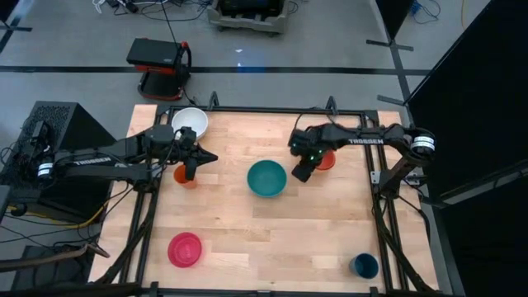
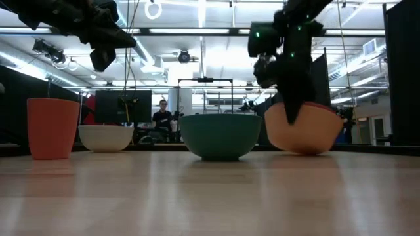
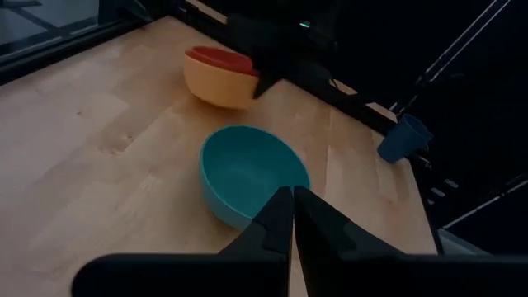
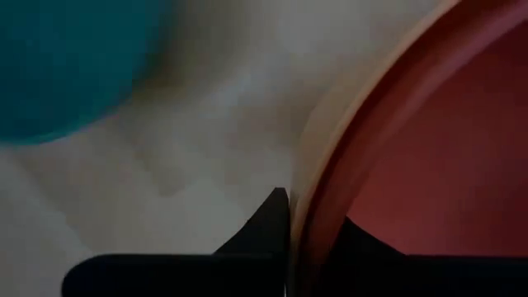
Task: Nest bowls inside each other
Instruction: Move the stacked bowls to the center of the table
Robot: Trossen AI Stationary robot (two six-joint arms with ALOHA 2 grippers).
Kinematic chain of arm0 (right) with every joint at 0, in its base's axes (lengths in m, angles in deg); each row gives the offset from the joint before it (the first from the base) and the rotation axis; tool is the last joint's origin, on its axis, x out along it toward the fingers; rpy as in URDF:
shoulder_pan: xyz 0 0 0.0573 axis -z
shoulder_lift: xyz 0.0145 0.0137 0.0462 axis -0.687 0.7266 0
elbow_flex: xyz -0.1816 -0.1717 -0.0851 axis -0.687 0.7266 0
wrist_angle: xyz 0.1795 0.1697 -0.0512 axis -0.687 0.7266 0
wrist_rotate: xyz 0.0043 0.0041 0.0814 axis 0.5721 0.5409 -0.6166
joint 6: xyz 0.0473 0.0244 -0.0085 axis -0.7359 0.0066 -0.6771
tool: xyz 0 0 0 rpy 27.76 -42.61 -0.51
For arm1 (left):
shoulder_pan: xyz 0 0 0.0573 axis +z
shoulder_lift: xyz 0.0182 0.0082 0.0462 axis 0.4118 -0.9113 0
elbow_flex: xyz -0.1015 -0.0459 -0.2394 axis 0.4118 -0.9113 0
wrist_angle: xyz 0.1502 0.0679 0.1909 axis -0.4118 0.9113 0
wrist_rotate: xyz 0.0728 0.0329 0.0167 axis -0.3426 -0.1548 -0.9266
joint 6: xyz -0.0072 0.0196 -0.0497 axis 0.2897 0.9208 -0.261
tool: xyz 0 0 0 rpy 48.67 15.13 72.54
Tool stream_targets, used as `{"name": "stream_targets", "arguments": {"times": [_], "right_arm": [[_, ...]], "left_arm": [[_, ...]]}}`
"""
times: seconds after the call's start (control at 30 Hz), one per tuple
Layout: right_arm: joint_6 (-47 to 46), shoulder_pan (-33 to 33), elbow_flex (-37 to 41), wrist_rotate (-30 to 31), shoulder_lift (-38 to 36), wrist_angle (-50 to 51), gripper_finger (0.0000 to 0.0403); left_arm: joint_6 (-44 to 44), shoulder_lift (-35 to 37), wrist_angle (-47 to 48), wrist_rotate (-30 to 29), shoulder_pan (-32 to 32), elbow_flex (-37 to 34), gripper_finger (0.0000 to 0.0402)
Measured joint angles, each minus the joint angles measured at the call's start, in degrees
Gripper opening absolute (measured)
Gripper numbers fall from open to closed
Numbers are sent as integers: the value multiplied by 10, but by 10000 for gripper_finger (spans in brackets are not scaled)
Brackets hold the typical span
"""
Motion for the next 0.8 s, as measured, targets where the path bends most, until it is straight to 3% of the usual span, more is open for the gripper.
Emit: {"name": "stream_targets", "arguments": {"times": [0.43, 0.8], "right_arm": [[-46, -129, -13, -12, 45, -12, 0], [-41, -147, -70, -30, 96, -22, 1]], "left_arm": [[3, 0, 0, -1, 0, 0, 0], [3, 0, -1, -1, 0, 0, 0]]}}
